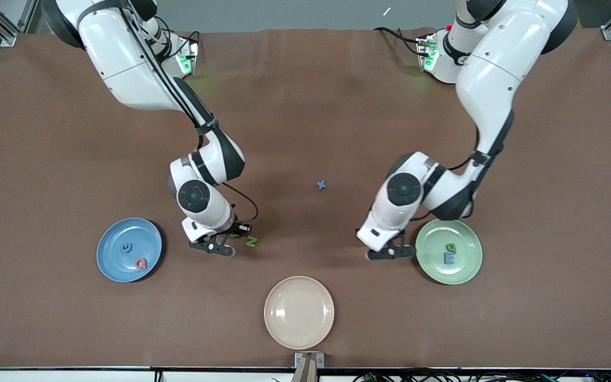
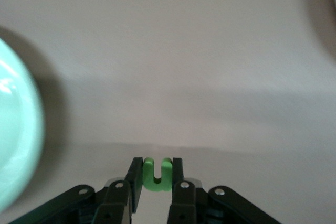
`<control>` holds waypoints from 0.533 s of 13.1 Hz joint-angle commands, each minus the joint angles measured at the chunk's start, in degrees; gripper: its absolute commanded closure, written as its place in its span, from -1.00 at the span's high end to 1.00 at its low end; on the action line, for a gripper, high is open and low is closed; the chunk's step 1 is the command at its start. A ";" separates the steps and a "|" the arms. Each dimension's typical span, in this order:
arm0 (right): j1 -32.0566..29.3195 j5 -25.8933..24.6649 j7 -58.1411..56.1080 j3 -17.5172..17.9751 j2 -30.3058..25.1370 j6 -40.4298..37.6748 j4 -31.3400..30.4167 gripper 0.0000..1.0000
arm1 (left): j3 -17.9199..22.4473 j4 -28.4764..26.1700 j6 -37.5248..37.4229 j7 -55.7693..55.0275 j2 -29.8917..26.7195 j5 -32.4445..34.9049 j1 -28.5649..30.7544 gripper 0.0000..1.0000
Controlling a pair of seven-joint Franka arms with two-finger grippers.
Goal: Sort uppercase to blue plate, lowercase to green plate
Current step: 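Place the B on the blue plate while the left gripper places u on green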
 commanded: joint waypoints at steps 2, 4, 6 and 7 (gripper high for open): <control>-8.80 -0.03 -13.27 0.58 -1.27 -10.82 6.05 -0.89 | -0.35 -0.28 -1.06 4.05 -0.77 1.00 6.20 -1.00; -14.43 -0.03 -25.04 0.58 -1.35 -12.08 6.77 -0.89 | -0.17 -0.28 -1.15 5.02 -0.77 1.00 8.49 -1.00; -19.01 -0.03 -34.47 0.58 -1.53 -13.21 6.50 -0.87 | -0.26 -0.46 -1.41 5.11 -0.77 0.65 9.47 -1.00; -21.12 0.06 -38.51 0.58 -1.44 -14.79 6.50 -0.87 | -0.26 -0.63 -2.20 5.11 -0.77 0.82 9.99 -0.99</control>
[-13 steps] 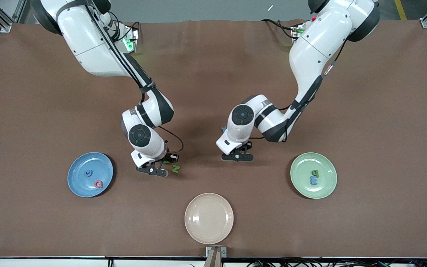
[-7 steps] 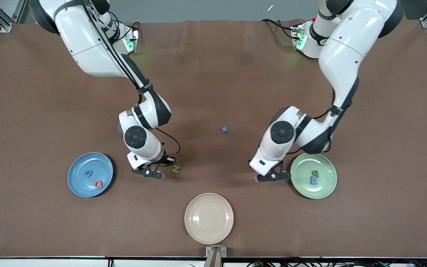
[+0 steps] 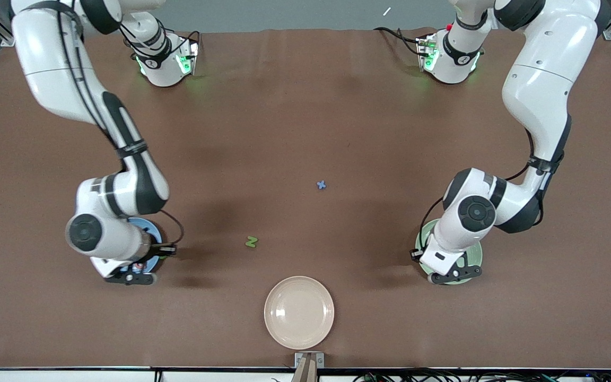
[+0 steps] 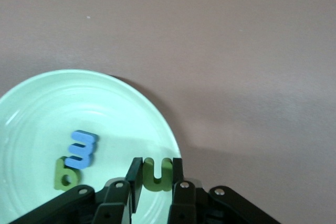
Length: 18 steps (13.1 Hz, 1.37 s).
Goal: Sort uppercase to blue plate, lowercase to green plate
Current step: 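Place the B on the blue plate while the left gripper places u on green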
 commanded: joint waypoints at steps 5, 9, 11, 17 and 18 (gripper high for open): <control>-6.57 0.67 -14.61 1.22 -0.08 -7.71 -1.94 -0.60 | -0.51 -2.52 -4.08 -0.73 -1.41 0.29 2.67 0.99; -5.87 0.85 -13.82 1.40 0.45 -5.79 -2.03 0.71 | -5.06 -2.79 -12.24 -3.97 -5.37 0.11 2.23 1.00; -5.79 0.85 -13.82 1.66 0.36 -5.16 -1.51 1.00 | -9.28 -2.62 -14.54 -11.16 -5.37 0.11 1.80 0.93; 1.23 7.96 -2.08 1.84 0.10 0.69 1.40 1.00 | -14.31 -4.46 -15.25 -24.71 -3.09 0.20 -4.96 0.47; 3.33 7.97 1.44 1.84 0.10 3.33 1.05 1.00 | -14.31 -4.90 -14.99 -27.25 -2.91 0.20 -7.06 0.47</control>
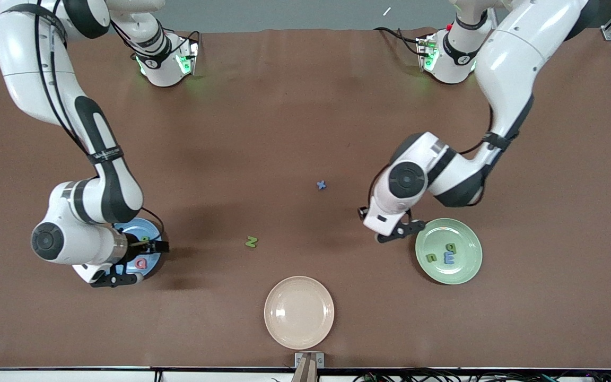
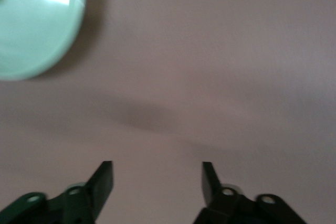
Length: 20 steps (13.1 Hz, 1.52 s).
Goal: Sort uppercase to blue plate, lowercase to green plate
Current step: 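Grasp the green N with the right gripper while the left gripper grasps x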
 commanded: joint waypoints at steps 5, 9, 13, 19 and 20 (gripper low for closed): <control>13.33 0.25 23.34 -0.57 1.83 11.34 -0.86 1.00 | 0.23 -1.12 8.48 -13.39 3.72 0.60 -9.08 0.38; 20.45 -1.33 29.52 -3.29 5.18 16.54 -0.85 1.00 | 2.07 -0.51 8.75 -19.10 5.31 0.78 -13.92 0.23; 23.54 -1.42 30.58 -5.06 6.50 16.72 -0.77 0.93 | 4.10 -0.33 11.73 -20.70 5.75 0.87 -15.51 0.19; 25.21 -4.32 31.55 -5.67 6.50 16.54 -0.94 -0.12 | 4.80 -0.33 13.23 -20.78 7.07 0.95 -16.74 0.12; 25.21 -4.32 31.55 -5.67 6.50 16.63 -0.94 -0.31 | 4.80 -0.33 13.23 -20.78 7.07 0.95 -16.74 0.10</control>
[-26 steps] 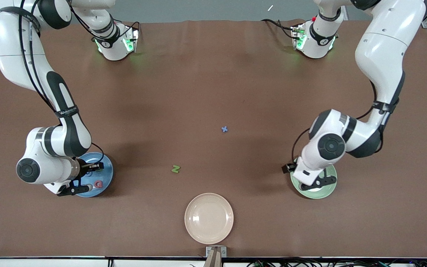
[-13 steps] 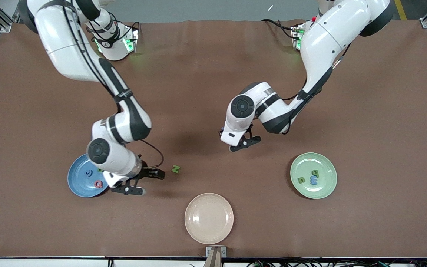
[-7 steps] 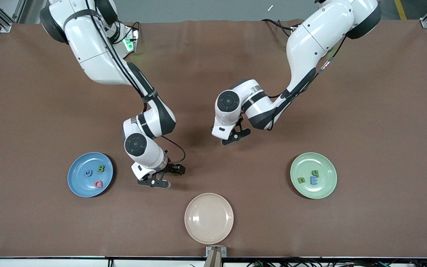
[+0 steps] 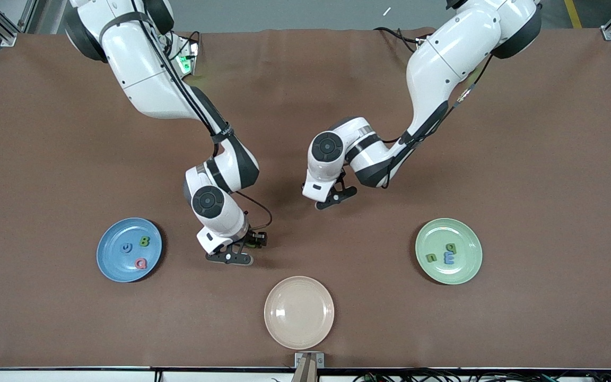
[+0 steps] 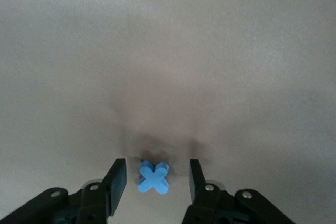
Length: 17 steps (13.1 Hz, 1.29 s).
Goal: Sort uppercase to blue plate, lowercase to green plate
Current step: 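Grasp the green N with the right gripper while the left gripper grasps x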
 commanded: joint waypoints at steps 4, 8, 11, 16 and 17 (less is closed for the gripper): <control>0.00 -0.74 1.35 -0.69 -0.36 -0.43 0.34 -0.86 | 0.58 0.24 0.47 -1.21 0.41 0.95 -0.63 0.05; -4.91 -1.52 -2.32 -1.22 -1.42 -11.27 6.65 -0.93 | 0.58 0.50 0.55 -1.30 1.03 0.95 -0.63 -0.05; -11.32 -1.18 -15.04 -1.22 -1.86 -17.65 9.14 -0.92 | 0.49 0.41 0.47 -1.30 1.20 0.95 -0.63 -0.16; -21.87 -0.74 -37.90 -1.04 -2.04 -17.92 8.70 -0.90 | 0.58 0.68 0.47 0.01 1.12 1.03 -0.02 -0.99; -23.28 -0.65 -40.99 -1.04 -2.03 -18.00 8.44 -0.90 | 0.58 0.76 0.47 0.11 0.86 1.03 0.33 -1.00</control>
